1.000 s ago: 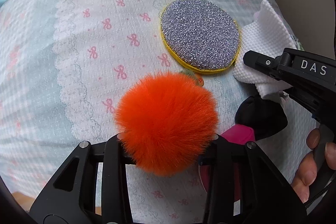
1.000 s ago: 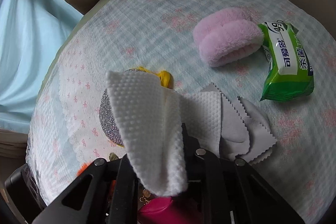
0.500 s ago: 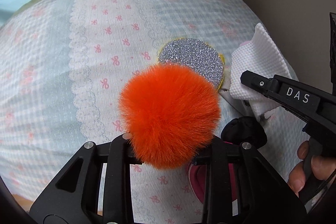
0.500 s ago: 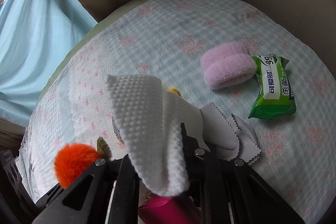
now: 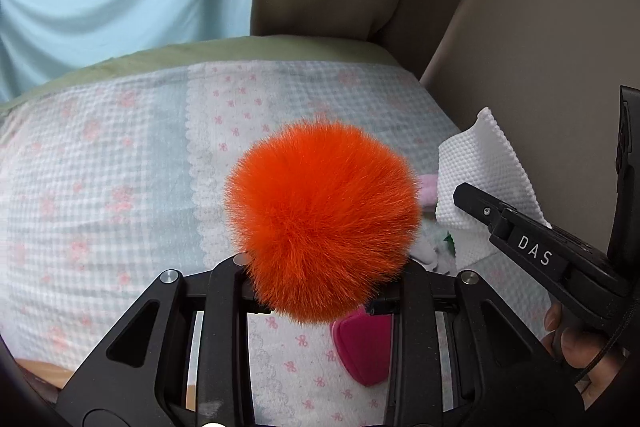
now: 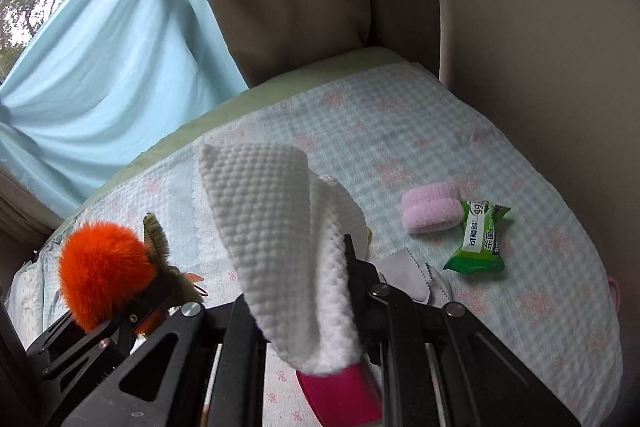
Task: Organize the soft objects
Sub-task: 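Carry the pompom and the white wipe over the cardboard box with both tools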
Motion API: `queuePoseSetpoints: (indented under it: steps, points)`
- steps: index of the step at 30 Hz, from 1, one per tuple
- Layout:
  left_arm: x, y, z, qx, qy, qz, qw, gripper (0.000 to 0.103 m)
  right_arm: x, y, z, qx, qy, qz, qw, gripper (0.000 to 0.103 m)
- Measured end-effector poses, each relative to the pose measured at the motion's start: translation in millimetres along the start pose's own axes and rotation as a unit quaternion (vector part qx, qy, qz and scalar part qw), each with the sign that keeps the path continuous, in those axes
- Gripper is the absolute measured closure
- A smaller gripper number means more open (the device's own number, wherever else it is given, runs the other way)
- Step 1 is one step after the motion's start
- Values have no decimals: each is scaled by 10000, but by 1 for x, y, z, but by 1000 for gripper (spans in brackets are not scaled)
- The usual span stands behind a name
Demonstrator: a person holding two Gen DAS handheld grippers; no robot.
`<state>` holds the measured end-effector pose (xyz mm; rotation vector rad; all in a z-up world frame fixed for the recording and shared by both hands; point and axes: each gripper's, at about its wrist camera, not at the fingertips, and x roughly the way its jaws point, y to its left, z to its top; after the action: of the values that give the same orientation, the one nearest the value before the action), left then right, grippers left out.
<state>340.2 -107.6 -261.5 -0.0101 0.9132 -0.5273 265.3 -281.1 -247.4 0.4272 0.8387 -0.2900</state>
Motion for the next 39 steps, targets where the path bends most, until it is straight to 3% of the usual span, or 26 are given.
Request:
queuePoseSetpoints:
  steps: [10, 16, 21, 25, 30, 39]
  points:
    - [-155, 30, -19, -406, -739, 282, 9960, 77, -124, 76, -20, -793, -330, 526, 9949, 90]
    - [-238, 66, -52, -509, -907, 657, 9924, 77, -175, 133, -64, -1249, -98, 956, 9875, 90]
    - [-287, 104, -91, -556, -812, 912, 9910, 77, -185, 171, -109, -1457, 293, 1244, 9810, 90]
    - [-302, 136, -127, -531, -557, 1167, 9902, 77, -177, 192, -143, -1521, 587, 1387, 9768, 90]
    - [-293, 171, -167, -431, -210, 1372, 9894, 77, -151, 208, -178, -1739, 923, 1365, 9709, 90]
    - [-226, 218, -207, -691, 612, 1286, 9874, 77, -83, 217, -214, -1963, 1702, 1081, 9596, 90]
